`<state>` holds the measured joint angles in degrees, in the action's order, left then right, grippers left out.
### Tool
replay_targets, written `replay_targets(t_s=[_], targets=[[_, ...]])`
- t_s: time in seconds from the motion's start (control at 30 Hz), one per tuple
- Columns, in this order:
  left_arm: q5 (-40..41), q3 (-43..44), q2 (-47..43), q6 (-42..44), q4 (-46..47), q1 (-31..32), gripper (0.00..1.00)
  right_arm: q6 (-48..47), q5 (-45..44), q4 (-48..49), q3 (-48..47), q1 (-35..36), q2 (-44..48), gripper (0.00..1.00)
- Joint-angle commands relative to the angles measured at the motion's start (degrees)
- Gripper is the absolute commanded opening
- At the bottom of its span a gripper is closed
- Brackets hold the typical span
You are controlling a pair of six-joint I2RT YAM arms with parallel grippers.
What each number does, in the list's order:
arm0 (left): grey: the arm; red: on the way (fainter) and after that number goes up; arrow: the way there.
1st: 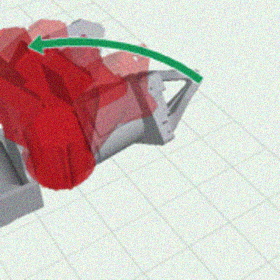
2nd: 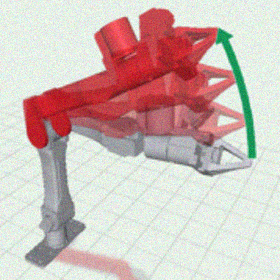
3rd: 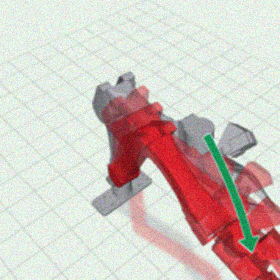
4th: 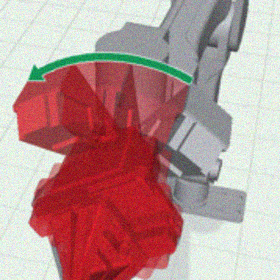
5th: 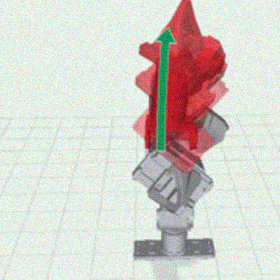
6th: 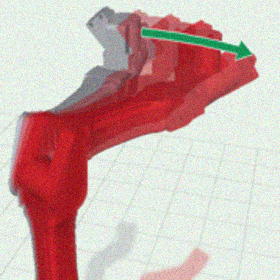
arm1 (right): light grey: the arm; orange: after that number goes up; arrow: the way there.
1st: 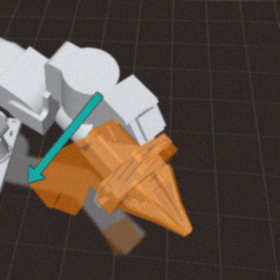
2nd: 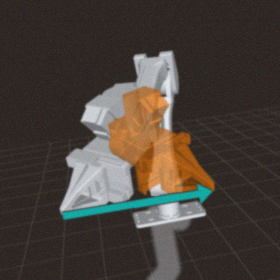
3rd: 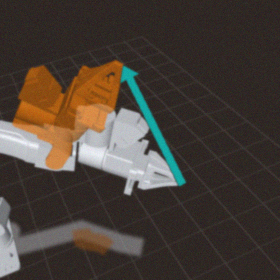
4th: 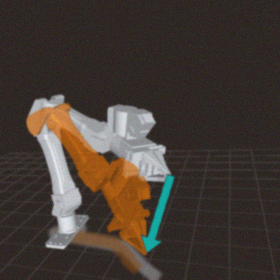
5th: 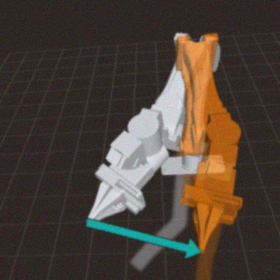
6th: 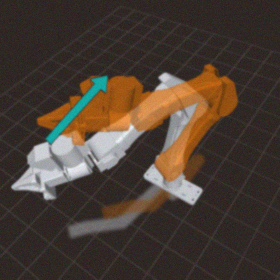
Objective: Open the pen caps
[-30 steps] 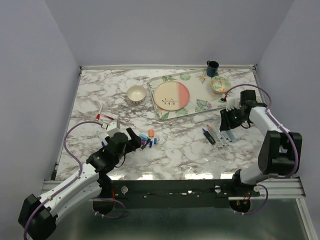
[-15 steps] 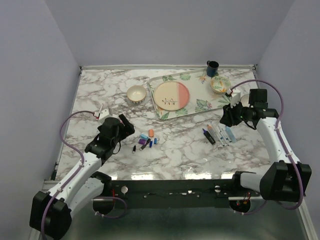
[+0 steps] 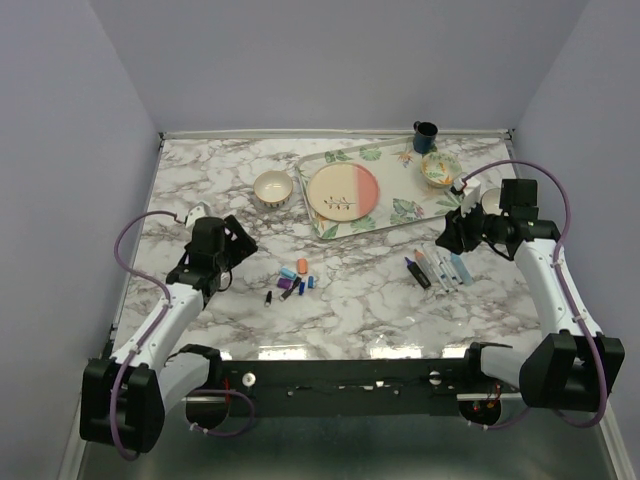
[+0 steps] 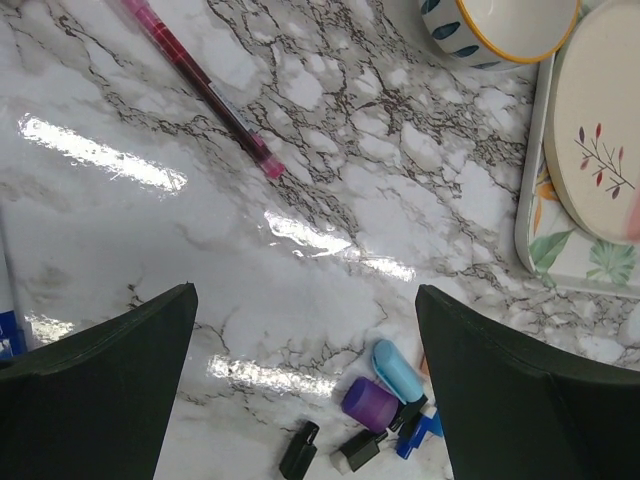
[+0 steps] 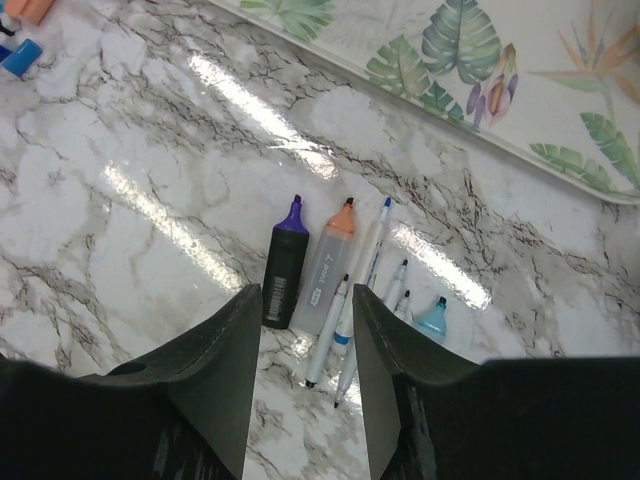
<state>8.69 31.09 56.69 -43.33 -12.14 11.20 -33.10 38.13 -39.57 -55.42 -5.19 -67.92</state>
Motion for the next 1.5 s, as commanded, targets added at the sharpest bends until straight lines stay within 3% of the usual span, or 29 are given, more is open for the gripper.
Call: replay_targets(t_s=[0.0,0.53,0.87,1.0,1.07,1.13,1.47], targets=[[-1.2,3.3,2.9,0.2,1.5,-1.7,0.99,-1.1,2.3,-0.7,0.5,0.4,0.5,0.49],[1.7,7.4,10.3,1.4,1.5,-3.1,0.99,-1.7,2.8,-1.2,0.4,0.4,0.1,0.49],[5.0,12.8,20.6,1.9,-0.3,-5.0,0.96,-1.9,2.9,-1.5,0.3,0.4,-0.1,0.49],[6.3,16.3,25.6,-3.3,-1.9,-6.5,0.87,-2.0,3.0,-1.5,0.2,0.4,0.0,0.49],[9.1,19.3,30.1,-6.2,-7.3,-6.7,0.82,-2.1,3.0,-1.5,0.3,0.4,0.1,0.49],[10.6,24.2,33.5,-9.1,-12.4,-6.7,0.68,-2.1,3.0,-1.6,0.2,0.4,0.2,0.49],[10.6,28.4,42.4,-11.2,-14.7,-6.7,0.65,-2.3,3.5,-1.8,0.1,0.4,0.2,0.49]])
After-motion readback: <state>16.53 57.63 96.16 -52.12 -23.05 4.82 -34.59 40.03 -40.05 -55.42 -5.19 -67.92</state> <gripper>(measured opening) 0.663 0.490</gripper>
